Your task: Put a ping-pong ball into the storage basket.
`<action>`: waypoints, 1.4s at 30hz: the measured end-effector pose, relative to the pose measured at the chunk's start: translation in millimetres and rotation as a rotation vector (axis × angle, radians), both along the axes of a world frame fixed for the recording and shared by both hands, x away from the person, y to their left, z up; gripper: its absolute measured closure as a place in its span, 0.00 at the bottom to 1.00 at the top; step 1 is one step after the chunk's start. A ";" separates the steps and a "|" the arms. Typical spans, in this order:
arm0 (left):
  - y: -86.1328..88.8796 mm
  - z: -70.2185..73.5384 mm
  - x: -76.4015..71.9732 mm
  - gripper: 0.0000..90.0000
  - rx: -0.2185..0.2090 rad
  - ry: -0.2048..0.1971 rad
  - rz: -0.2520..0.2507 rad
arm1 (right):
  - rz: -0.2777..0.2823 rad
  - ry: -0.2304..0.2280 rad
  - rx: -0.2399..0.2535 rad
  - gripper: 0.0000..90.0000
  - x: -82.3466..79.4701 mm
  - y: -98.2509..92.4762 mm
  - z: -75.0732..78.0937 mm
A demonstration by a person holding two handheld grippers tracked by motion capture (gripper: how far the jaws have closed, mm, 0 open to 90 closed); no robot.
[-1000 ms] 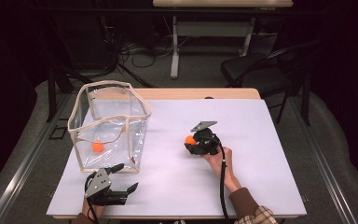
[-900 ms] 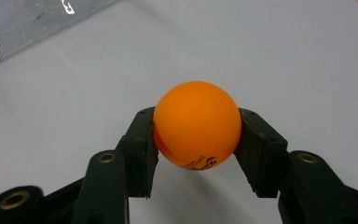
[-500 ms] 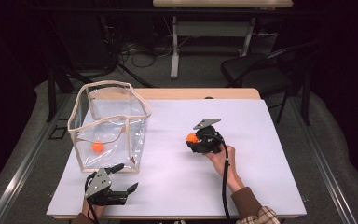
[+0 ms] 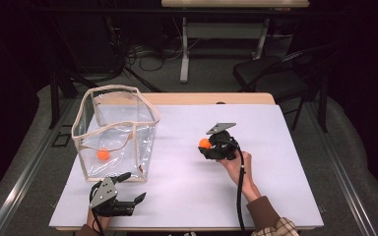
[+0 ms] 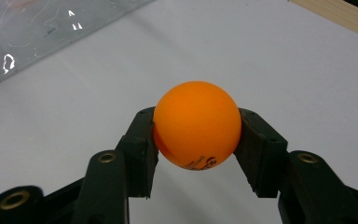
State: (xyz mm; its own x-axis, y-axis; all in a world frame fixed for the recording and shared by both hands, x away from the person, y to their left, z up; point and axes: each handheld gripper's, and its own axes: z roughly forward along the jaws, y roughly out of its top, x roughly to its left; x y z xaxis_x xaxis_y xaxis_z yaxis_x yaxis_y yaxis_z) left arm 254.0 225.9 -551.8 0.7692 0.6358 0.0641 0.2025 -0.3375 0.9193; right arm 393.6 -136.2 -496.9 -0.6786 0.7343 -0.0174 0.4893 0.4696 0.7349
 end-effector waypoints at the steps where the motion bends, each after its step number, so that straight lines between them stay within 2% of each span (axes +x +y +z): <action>1: 0.1 0.1 0.0 0.18 0.000 0.000 -0.001 | 0.001 0.000 -0.003 0.57 -0.1 -0.2 1.2; 8: 0.8 0.2 0.3 0.18 0.002 -0.002 -0.002 | 0.007 -0.011 -0.002 0.57 -0.4 -0.1 11.0; 11: 0.8 0.1 0.3 0.18 0.001 -0.002 -0.002 | 0.020 -0.007 0.014 0.57 -1.4 0.6 17.0; 42: 1.1 0.3 0.2 0.18 0.001 -0.004 -0.001 | 0.035 -0.045 -0.001 0.57 -3.5 1.6 58.9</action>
